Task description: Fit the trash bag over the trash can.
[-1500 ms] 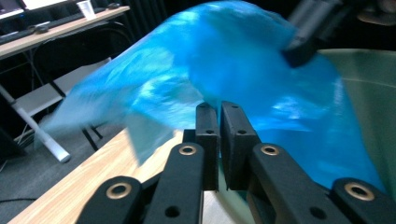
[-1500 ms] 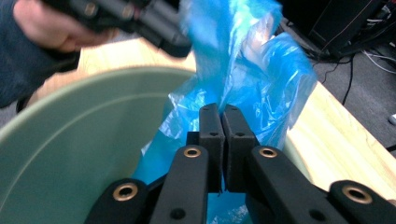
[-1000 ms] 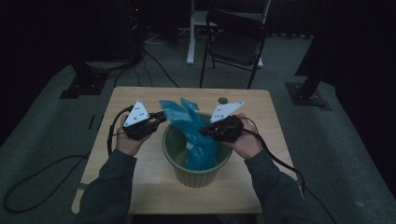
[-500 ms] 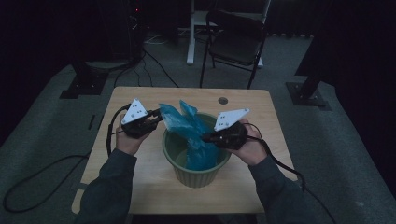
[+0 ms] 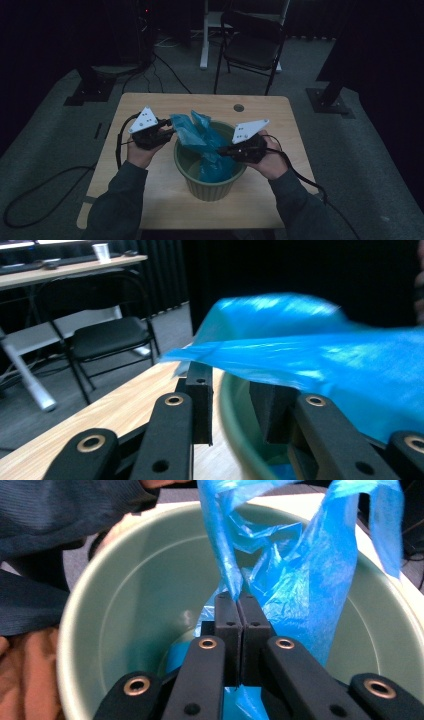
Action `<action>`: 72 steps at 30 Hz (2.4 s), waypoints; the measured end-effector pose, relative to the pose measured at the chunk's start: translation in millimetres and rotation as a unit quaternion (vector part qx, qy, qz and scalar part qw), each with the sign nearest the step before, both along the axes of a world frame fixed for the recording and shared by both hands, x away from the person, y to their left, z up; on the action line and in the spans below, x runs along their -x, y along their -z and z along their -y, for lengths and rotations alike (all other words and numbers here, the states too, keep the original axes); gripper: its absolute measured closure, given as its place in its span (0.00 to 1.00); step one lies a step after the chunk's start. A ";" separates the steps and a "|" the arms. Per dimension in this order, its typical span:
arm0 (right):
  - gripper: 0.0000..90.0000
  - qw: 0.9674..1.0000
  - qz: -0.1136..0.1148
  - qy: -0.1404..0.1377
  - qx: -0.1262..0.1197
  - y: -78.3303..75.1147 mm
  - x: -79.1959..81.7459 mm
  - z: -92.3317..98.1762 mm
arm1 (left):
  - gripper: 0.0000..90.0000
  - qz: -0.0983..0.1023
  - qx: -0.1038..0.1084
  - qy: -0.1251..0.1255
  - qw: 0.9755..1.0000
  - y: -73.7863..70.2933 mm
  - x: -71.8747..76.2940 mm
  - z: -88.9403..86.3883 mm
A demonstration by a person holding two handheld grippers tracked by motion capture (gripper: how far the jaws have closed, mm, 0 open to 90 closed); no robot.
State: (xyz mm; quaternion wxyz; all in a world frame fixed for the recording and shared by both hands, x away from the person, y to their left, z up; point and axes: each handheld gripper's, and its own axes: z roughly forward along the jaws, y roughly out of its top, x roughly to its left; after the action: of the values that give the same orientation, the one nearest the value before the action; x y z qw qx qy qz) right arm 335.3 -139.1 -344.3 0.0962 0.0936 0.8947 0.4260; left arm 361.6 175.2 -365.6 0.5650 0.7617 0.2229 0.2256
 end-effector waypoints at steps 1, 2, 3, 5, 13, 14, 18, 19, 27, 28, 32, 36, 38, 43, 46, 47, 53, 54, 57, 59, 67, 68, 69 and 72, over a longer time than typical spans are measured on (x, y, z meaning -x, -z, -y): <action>0.99 1.000 -0.001 0.001 0.002 1.1 -0.4 -1.2 | 0.79 0.003 -0.001 0.010 1.000 -0.9 3.3 2.3; 0.99 1.000 0.000 0.006 0.006 3.0 -1.4 -3.2 | 0.78 0.003 -0.002 0.015 1.000 -1.2 4.4 3.3; 0.99 1.000 0.002 0.007 0.005 3.4 -2.1 -3.8 | 0.77 0.004 -0.003 0.019 1.000 -1.4 5.6 4.5; 0.99 1.000 0.005 0.014 0.006 3.8 -3.5 -5.0 | 0.76 0.006 -0.006 0.032 0.999 -2.1 9.1 7.8; 1.00 0.999 0.019 0.025 -0.009 -0.3 -5.0 -7.9 | 0.67 0.006 -0.022 0.068 0.997 -2.0 14.5 20.1; 0.99 0.999 0.020 0.023 -0.011 -0.8 -4.7 -8.2 | 0.67 0.002 -0.023 0.072 0.997 -1.3 13.3 21.7; 1.00 0.999 0.023 0.023 -0.019 -3.5 -4.2 -9.5 | 0.62 -0.011 -0.028 0.078 0.997 0.6 9.5 26.0; 1.00 0.999 0.023 0.023 -0.019 -3.5 -4.2 -9.5 | 0.61 -0.011 -0.028 0.078 0.997 0.6 9.5 26.0; 1.00 0.999 0.030 0.006 -0.028 -4.9 -2.8 -16.0 | 0.55 -0.026 -0.031 0.087 0.995 2.1 5.0 31.5; 1.00 0.999 0.031 0.003 -0.030 -5.1 -2.5 -16.4 | 0.55 -0.026 -0.033 0.086 0.995 2.1 4.9 31.6; 1.00 0.999 0.032 -0.005 -0.034 -5.4 -1.4 -16.8 | 0.65 -0.026 -0.044 0.088 0.995 2.7 5.3 32.7; 1.00 0.999 0.033 -0.008 -0.033 -5.6 0.0 -16.4 | 0.93 -0.020 -0.056 0.097 0.994 3.1 7.1 34.0; 1.00 0.999 0.036 -0.009 -0.029 -5.3 0.3 -16.5 | 1.00 -0.014 -0.057 0.093 0.994 2.9 8.6 33.8; 1.00 0.999 0.045 -0.009 -0.013 -3.7 3.2 -17.2 | 1.00 -0.011 -0.051 0.082 0.995 1.3 9.4 27.0; 1.00 0.999 0.048 -0.009 -0.010 -4.0 4.6 -16.9 | 1.00 -0.010 -0.047 0.075 0.996 1.3 8.8 21.7; 1.00 0.999 0.049 -0.009 -0.010 -4.2 4.7 -16.7 | 1.00 -0.010 -0.046 0.072 0.996 1.4 8.8 20.5; 0.99 0.999 0.050 -0.005 -0.004 -3.4 4.6 -17.0 | 1.00 -0.011 -0.042 0.055 0.998 2.5 7.6 11.3; 0.99 0.999 0.051 -0.004 0.000 -3.0 4.6 -17.2 | 1.00 -0.010 -0.041 0.052 0.998 2.9 7.7 9.3; 0.98 0.999 0.052 0.000 0.010 -0.5 3.9 -16.6 | 1.00 -0.010 -0.039 0.044 0.998 4.6 8.9 3.3; 0.98 0.999 0.048 0.002 0.014 1.3 3.3 -15.4 | 1.00 -0.012 -0.038 0.037 0.999 5.9 9.2 -1.3; 0.98 0.999 0.041 0.006 0.032 7.7 3.3 -8.8 | 1.00 -0.017 -0.028 0.003 0.999 10.2 7.4 -20.5; 0.98 0.999 0.040 0.007 0.033 8.0 3.3 -7.9 | 1.00 -0.018 -0.027 -0.002 0.999 11.0 7.0 -23.4; 0.98 0.999 0.040 0.008 0.033 8.5 3.0 -6.6 | 1.00 -0.020 -0.026 -0.005 0.999 11.5 6.8 -24.9; 0.98 0.999 0.037 0.008 0.039 10.2 3.4 -3.7 | 1.00 -0.024 -0.023 -0.014 0.999 14.2 6.2 -30.4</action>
State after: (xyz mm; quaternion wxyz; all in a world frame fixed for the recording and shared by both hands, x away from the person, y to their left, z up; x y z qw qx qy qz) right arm 331.9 -135.3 -354.5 0.1360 0.0817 0.9059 0.3927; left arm 355.4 205.6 -379.7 0.5388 0.7763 0.2417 0.2206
